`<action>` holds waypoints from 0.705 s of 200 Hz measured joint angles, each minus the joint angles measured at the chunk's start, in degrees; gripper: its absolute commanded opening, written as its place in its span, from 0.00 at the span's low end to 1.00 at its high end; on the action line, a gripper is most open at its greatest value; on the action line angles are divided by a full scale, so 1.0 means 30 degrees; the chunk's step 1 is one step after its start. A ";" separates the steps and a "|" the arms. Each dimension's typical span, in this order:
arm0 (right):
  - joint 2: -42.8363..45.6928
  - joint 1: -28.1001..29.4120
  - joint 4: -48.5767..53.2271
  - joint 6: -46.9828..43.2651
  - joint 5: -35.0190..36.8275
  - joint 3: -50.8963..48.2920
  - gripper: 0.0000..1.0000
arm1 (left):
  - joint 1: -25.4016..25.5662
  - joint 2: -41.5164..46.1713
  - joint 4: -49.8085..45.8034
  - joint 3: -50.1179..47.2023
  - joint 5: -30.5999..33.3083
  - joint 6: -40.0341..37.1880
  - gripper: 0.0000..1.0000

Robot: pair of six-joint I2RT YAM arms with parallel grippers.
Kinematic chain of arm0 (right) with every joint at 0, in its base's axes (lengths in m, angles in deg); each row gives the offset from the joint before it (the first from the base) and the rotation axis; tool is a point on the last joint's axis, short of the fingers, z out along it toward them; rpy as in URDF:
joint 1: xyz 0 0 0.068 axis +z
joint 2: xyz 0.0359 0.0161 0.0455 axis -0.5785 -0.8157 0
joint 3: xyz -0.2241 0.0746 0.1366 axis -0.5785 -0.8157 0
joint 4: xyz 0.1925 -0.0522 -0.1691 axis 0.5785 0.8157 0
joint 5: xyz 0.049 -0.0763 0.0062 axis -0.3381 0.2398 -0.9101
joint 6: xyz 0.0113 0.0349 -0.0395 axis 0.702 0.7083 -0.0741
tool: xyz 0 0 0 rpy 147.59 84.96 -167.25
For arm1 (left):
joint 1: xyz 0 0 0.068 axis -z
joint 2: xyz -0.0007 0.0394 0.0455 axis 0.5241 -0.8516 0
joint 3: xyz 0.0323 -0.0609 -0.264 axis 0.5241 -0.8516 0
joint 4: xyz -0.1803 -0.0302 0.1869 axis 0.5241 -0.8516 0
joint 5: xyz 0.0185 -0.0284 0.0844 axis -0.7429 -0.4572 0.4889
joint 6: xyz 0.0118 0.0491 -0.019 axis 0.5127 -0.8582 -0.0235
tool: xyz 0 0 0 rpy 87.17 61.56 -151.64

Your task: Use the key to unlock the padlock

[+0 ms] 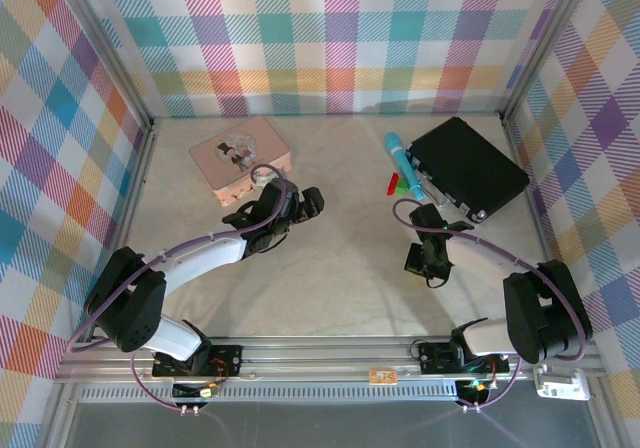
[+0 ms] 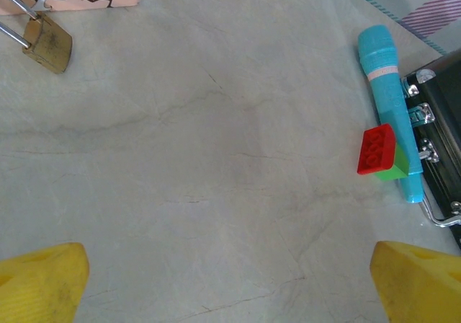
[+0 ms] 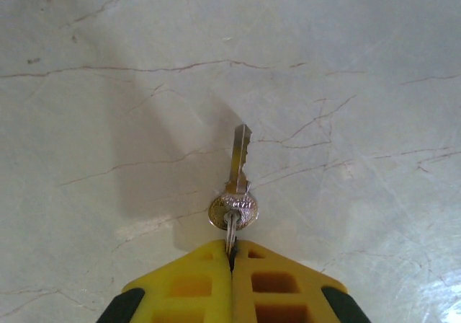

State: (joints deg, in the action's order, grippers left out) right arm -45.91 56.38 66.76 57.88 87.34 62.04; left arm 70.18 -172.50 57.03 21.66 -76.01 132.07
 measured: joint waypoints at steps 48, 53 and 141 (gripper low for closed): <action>0.0947 0.0000 -0.0226 -0.0619 -0.0925 0.0284 0.00 | 0.0000 0.0182 0.1173 -0.0160 -0.1195 0.0933 1.00; 0.0947 0.0000 -0.0277 -0.0743 -0.1093 0.0393 0.00 | 0.0007 0.0182 0.1341 -0.0189 -0.1399 0.1064 1.00; -0.0357 0.0000 -0.1931 -0.1443 -0.6098 0.4284 0.00 | 0.0648 -0.2295 0.3825 -0.0051 -0.4546 0.7541 0.90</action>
State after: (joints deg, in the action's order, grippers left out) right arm -46.98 56.38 60.97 53.55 69.04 74.90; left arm 72.12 -179.39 68.51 21.50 -89.65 154.70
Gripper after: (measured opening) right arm 0.056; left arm 0.916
